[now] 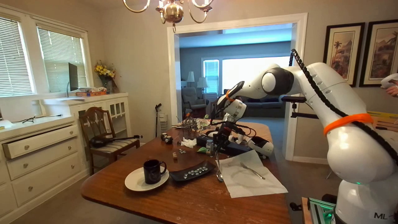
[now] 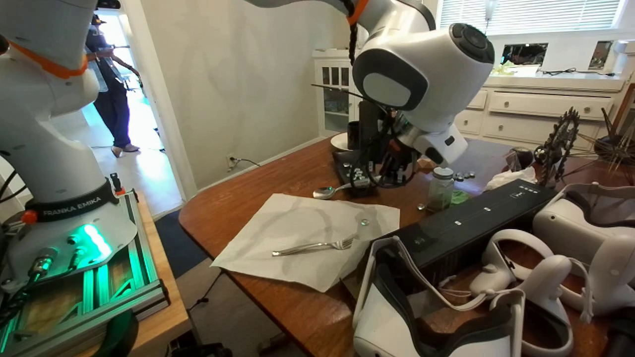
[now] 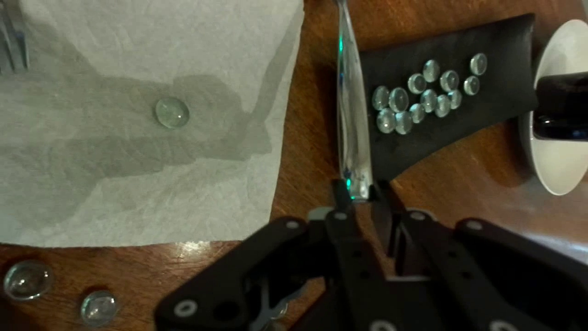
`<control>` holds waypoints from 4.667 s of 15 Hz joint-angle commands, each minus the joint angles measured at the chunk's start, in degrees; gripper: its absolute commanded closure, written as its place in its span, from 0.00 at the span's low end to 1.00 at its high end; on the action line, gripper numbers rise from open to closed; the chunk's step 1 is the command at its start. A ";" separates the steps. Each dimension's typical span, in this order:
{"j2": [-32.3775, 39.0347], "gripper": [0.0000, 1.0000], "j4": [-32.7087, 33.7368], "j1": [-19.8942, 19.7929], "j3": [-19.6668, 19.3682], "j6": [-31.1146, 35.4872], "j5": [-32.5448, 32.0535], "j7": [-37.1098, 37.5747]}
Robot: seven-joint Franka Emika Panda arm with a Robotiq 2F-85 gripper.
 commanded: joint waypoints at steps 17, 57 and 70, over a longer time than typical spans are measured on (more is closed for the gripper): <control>11.03 0.95 14.39 -4.29 0.27 -12.05 17.17 2.33; 7.24 0.43 3.57 11.70 2.68 23.98 -1.29 7.06; 7.40 0.56 1.34 9.59 4.31 22.68 2.87 5.95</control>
